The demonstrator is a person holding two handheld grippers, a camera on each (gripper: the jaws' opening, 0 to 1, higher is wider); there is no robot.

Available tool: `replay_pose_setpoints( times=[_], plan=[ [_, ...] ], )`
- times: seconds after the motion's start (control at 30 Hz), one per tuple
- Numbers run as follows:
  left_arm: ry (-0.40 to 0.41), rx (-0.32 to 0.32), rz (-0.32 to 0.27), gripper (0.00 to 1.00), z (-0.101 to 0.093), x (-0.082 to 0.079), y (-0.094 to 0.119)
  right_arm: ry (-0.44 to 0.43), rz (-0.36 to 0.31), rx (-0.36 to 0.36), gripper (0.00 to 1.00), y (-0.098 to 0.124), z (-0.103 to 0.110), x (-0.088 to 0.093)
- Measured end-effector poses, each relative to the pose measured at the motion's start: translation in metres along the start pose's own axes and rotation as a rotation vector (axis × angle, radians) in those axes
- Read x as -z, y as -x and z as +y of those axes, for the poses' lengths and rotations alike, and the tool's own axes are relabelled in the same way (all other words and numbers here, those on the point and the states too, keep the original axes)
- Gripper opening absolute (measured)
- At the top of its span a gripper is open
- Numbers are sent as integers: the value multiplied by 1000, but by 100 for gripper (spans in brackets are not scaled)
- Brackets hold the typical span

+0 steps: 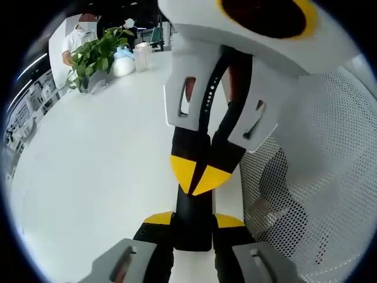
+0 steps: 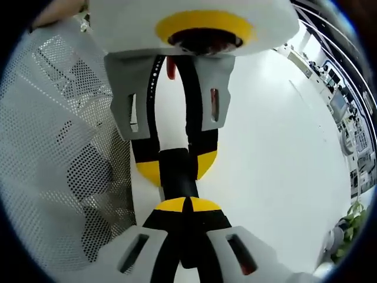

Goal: Press the specified remote control buttons in sequence, fully releasing each button before pressing the next.

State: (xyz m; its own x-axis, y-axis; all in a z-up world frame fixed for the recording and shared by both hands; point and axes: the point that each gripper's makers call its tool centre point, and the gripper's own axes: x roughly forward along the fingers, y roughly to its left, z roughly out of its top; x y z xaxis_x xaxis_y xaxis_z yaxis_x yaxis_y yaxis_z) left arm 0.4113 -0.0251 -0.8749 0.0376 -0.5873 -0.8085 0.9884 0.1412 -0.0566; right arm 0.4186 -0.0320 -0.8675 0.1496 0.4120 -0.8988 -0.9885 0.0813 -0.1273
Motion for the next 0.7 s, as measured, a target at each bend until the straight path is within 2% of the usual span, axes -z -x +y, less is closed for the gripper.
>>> replay_pose_setpoints(
  times=[0.13,0.2,0.3,0.4,0.53,0.6,0.7],
  plan=[
    [-1,-2,0,24,0,0,0,-42,-12,3,0,1,-1,1],
    [3,-6,-4,24,0,0,0,-124,-37,-4,0,1,-1,1],
    [-4,-13,-4,24,-1,0,0,-152,-64,-26,0,1,-2,1],
    [-4,-20,-5,24,-1,0,-1,-240,-104,-65,0,1,-2,1],
    [8,-31,-20,24,0,0,0,-253,-112,-85,0,1,-3,2],
    [10,-34,-26,24,-1,0,0,-223,-113,-90,0,1,-2,1],
    [9,-40,-23,24,0,0,-1,-222,-115,-93,0,1,-1,1]
  ],
)
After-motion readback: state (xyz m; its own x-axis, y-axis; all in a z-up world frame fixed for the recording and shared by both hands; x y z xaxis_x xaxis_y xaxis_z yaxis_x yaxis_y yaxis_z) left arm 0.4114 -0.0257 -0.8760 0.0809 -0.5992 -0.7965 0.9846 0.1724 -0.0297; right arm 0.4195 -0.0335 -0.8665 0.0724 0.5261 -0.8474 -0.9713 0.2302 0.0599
